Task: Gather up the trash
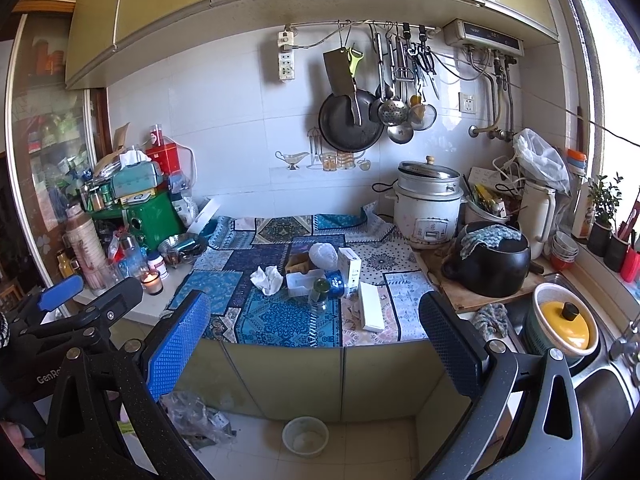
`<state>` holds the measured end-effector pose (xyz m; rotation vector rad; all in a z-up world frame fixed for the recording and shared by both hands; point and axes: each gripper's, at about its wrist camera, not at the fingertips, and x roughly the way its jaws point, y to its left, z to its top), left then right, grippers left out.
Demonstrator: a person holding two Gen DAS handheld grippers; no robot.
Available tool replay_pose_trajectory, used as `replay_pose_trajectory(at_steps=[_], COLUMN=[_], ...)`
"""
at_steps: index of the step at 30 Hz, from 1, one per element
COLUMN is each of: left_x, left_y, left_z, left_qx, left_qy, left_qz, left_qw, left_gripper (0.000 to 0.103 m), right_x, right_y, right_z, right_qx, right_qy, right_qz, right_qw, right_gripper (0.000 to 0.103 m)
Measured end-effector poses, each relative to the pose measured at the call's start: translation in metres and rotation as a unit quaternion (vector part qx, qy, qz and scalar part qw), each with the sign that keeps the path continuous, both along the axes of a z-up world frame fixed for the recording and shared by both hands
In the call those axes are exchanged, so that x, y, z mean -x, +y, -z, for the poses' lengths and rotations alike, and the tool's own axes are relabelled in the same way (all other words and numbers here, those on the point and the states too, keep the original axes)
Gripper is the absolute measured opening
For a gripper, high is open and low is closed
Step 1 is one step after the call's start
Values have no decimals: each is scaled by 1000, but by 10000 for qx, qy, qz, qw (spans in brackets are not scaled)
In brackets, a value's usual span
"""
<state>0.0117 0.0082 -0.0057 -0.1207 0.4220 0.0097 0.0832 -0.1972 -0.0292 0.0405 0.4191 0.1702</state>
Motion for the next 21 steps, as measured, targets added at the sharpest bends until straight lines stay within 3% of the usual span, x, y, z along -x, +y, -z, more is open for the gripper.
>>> replay_pose_trajectory(at_steps=[13, 21], left_x=[-37, -100], left_y=[29, 33], left_z=[20, 56], left_qx=[-87, -107], left_qy=[286, 649], left_qz=[28, -74], left_qw=[9995, 9978], left_gripper=[103, 103], right_x=[-20, -75], right_y=[14, 5], right_z=[28, 60], right_qx=[12, 199], right_qy=[403, 846], right_qz=[360, 543], right_qw=[9985, 9947], right_gripper=[103, 103])
